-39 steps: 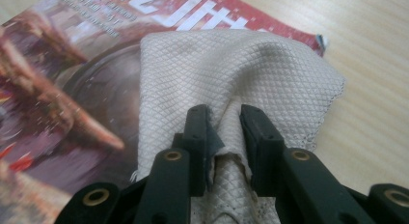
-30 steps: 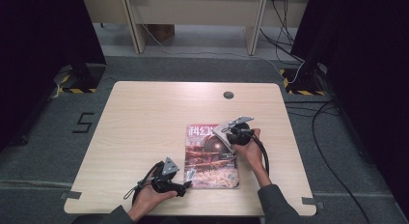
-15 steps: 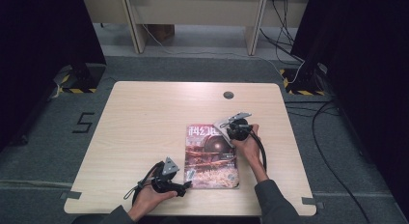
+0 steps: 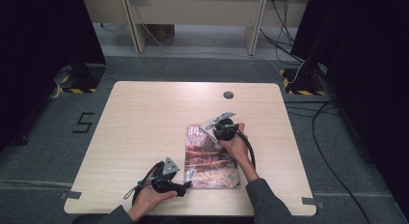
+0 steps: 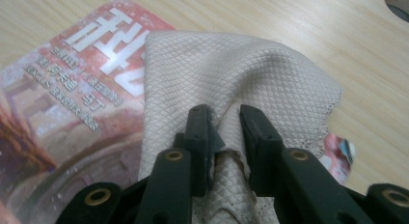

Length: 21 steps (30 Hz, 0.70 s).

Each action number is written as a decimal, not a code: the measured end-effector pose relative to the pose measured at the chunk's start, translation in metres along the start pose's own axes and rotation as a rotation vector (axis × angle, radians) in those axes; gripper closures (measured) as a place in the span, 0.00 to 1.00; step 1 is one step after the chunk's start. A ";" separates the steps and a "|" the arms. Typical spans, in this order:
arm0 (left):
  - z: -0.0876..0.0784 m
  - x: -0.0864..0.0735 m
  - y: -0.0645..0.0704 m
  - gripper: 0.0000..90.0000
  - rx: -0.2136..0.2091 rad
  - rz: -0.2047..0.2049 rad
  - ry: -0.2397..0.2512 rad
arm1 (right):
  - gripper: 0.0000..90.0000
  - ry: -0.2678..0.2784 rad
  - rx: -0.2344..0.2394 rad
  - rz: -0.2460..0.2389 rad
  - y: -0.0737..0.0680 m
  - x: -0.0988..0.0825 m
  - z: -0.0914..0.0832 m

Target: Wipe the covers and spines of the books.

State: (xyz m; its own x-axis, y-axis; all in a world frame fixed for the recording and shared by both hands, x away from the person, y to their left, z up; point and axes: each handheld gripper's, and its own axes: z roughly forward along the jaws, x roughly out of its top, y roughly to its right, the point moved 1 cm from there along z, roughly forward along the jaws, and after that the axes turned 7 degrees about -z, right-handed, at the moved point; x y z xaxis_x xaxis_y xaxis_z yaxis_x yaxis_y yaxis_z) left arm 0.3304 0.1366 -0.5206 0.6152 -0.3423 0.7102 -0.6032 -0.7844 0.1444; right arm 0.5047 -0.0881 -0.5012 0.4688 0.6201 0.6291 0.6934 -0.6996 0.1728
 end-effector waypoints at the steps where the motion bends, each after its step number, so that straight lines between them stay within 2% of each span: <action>1: 0.000 0.000 0.000 0.17 0.001 0.000 0.000 | 0.82 -0.002 0.002 -0.007 -0.001 0.003 0.002; 12: 0.000 0.000 0.000 0.17 0.002 -0.001 0.002 | 0.82 -0.017 0.047 -0.064 -0.023 0.034 0.021; 15: 0.000 0.000 0.001 0.17 0.003 0.001 0.005 | 0.82 -0.022 0.044 -0.079 -0.029 0.041 0.025; 19: 0.000 0.000 0.001 0.17 0.004 0.002 0.005 | 0.83 -0.015 0.032 -0.099 -0.036 0.044 0.027; 21: 0.000 0.000 0.001 0.17 0.003 0.000 0.004 | 0.83 -0.010 0.048 -0.109 -0.040 0.042 0.025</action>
State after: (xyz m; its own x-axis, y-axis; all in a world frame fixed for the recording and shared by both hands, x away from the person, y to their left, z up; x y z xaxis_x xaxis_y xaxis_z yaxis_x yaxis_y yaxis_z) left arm 0.3299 0.1364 -0.5207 0.6129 -0.3402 0.7132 -0.6020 -0.7857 0.1426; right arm 0.5100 -0.0248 -0.5002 0.3941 0.6952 0.6011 0.7657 -0.6102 0.2036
